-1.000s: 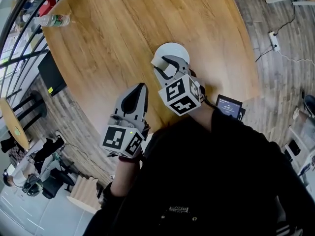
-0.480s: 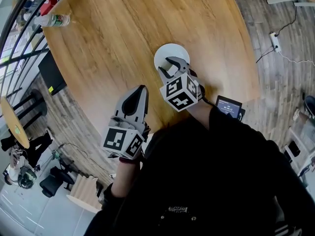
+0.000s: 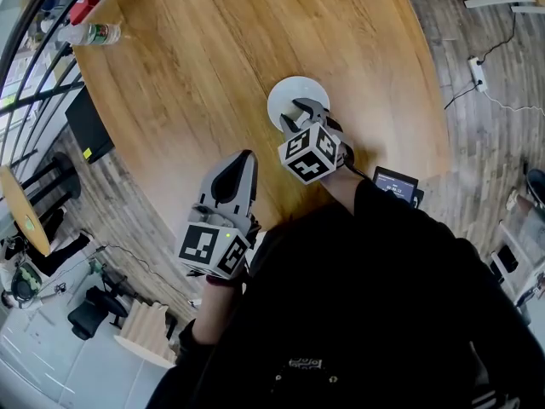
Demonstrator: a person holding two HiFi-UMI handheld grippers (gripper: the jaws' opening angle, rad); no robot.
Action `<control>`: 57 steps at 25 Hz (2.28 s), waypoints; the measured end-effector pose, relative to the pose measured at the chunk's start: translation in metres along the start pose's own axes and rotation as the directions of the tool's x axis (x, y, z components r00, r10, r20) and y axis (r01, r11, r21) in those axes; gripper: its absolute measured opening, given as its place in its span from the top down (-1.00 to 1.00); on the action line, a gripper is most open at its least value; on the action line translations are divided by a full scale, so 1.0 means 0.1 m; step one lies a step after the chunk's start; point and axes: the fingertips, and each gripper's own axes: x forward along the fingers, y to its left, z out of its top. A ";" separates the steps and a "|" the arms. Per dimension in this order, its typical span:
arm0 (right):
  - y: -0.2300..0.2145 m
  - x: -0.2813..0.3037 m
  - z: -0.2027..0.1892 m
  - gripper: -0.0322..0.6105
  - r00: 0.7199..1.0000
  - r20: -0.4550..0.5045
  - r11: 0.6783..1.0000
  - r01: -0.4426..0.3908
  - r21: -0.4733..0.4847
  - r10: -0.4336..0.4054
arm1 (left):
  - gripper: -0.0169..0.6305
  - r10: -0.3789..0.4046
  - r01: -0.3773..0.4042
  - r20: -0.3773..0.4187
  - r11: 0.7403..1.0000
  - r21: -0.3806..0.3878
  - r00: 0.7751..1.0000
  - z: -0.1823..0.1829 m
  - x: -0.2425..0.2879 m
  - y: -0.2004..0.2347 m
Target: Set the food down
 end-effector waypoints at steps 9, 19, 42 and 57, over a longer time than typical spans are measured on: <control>-0.02 0.13 -0.19 0.36 0.999 -0.052 0.999 -0.001 -0.033 -0.001 | 0.93 0.009 -0.009 -0.004 1.000 -0.008 1.000 -0.04 0.01 0.00; -0.01 0.25 -0.39 0.36 0.994 -0.109 0.999 -0.008 -0.047 0.003 | 0.93 0.006 -0.006 -0.007 1.000 -0.026 1.000 -0.07 0.01 0.00; 0.10 -0.68 0.20 0.17 0.987 0.131 0.992 -0.101 0.069 0.091 | 0.93 -0.052 0.051 0.020 0.998 0.037 0.998 -0.05 -0.04 -0.38; 0.58 -2.85 1.10 0.84 0.716 0.618 0.939 -0.320 -0.123 0.325 | 0.93 -0.163 0.131 0.219 0.980 0.153 0.962 0.47 -0.34 -0.98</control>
